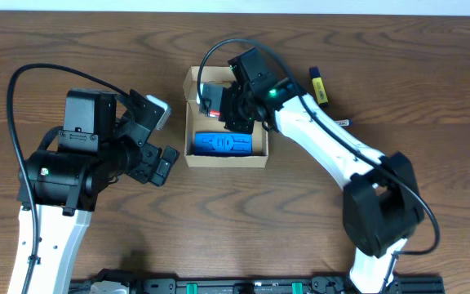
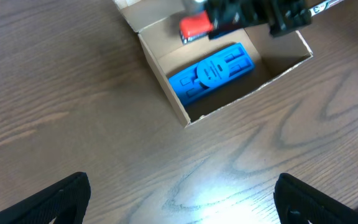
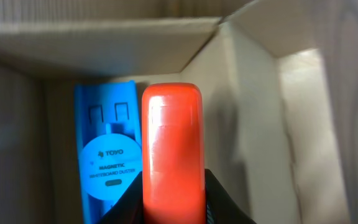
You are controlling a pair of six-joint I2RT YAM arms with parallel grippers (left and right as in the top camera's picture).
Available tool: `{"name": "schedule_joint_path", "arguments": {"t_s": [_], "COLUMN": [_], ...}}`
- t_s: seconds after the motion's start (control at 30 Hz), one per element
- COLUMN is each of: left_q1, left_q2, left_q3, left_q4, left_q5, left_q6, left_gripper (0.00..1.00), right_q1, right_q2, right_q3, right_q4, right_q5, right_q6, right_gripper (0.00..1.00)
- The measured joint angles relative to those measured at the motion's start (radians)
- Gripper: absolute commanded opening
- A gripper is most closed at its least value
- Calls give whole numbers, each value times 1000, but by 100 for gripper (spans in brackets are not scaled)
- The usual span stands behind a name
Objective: Pack container
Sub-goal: 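Move the red highlighter into the box beside the duster, then release the red highlighter and pull the right gripper back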
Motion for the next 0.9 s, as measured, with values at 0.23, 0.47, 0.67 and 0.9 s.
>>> {"name": "schedule_joint_path", "arguments": {"t_s": [0.23, 0.47, 0.67, 0.9], "left_q1": [0, 0, 0, 0], "left_q2": [0, 0, 0, 0], "left_q3": [0, 0, 0, 0], "left_q4": [0, 0, 0, 0], "left_q5": [0, 0, 0, 0], "left_q6": [0, 0, 0, 0], "left_gripper": [95, 95, 95, 95], "right_q1": [0, 0, 0, 0], "right_q2": [85, 149, 161, 161], "right_q3": [0, 0, 0, 0], "right_q4": [21, 72, 136, 165], "right_q5": [-13, -15, -15, -15], "right_q6": [-123, -154, -154, -145], "right_gripper": [1, 2, 4, 17]}}
